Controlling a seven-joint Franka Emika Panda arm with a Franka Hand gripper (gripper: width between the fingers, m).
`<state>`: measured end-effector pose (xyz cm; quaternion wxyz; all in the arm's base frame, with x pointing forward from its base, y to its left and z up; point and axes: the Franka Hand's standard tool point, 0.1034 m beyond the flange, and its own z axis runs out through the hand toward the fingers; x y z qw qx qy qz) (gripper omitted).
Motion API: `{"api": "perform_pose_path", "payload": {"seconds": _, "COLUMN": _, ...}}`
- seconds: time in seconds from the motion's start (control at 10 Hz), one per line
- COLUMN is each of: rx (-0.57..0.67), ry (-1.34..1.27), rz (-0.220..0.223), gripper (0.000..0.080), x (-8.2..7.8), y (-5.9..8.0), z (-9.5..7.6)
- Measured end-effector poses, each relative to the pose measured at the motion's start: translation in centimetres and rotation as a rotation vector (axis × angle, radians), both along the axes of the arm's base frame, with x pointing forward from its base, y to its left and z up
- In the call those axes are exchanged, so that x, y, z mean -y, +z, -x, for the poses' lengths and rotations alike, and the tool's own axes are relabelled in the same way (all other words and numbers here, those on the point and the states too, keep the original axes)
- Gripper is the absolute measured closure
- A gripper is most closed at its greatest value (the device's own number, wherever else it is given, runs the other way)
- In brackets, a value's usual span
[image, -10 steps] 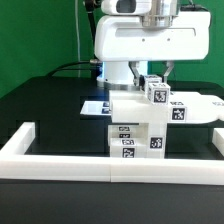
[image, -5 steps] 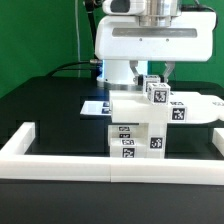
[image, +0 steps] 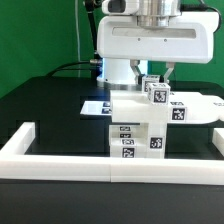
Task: Assemble chair
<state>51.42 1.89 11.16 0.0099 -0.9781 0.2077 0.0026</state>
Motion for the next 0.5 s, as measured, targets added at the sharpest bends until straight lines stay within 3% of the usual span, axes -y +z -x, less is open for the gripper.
{"api": "perform_pose_path", "payload": {"seconds": 0.2, "rx": -0.001, "ry": -0.070, "rz": -0.003, "gripper": 0.0512, "x": -0.08, "y": 0.00, "z": 0.00}}
{"api": "perform_pose_path", "payload": {"seconds": 0.3, "rx": -0.001, "ry": -0.045, "rz": -0.003, "gripper": 0.0450, "x": -0.07, "y": -0.01, "z": 0.00}}
{"api": "perform_pose_path", "payload": {"seconds": 0.4, "rx": -0.001, "ry": -0.030, "rz": -0.003, "gripper": 0.0450, "x": -0.09, "y": -0.01, "z": 0.02}}
{"api": "perform_pose_path", "payload": {"seconds": 0.5, "rx": -0.001, "ry": -0.028, "rz": -0.003, "gripper": 0.0250, "x": -0.16, "y": 0.00, "z": 0.01}}
